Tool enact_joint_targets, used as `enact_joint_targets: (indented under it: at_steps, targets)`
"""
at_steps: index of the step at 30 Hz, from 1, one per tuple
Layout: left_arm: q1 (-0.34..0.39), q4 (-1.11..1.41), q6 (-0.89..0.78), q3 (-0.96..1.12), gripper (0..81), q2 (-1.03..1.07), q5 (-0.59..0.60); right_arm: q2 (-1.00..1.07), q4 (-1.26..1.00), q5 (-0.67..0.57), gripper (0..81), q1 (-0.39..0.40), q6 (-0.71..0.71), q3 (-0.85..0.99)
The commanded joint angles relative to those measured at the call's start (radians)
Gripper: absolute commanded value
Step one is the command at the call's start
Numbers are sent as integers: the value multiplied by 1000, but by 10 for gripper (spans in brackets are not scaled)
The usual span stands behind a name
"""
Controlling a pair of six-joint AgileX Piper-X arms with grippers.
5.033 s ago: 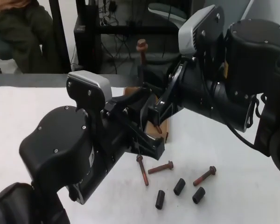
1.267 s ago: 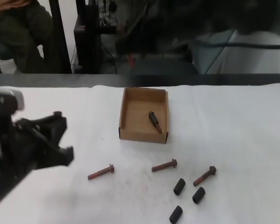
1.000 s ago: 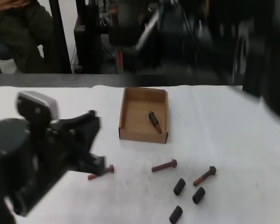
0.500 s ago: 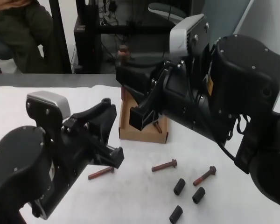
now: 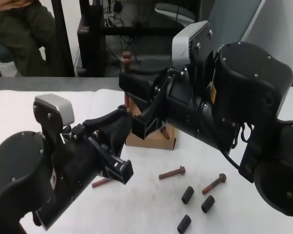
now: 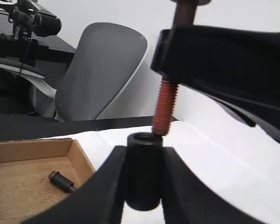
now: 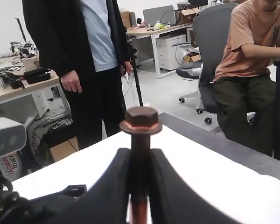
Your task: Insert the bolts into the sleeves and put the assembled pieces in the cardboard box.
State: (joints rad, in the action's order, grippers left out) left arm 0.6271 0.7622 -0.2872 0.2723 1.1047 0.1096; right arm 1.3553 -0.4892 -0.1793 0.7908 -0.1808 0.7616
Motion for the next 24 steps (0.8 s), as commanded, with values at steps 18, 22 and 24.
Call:
enact_joint_targets:
  at_steps: [18, 22, 24]
  targets:
    - [4, 36, 2, 0, 17, -1, 11, 3, 6, -26, 0, 2, 2, 5]
    - [4, 58, 2, 0, 17, -1, 11, 5, 6, -29, 0, 13, 2, 5]
    - [4, 60, 2, 0, 17, -1, 11, 9, 6, -28, 0, 21, 2, 5]
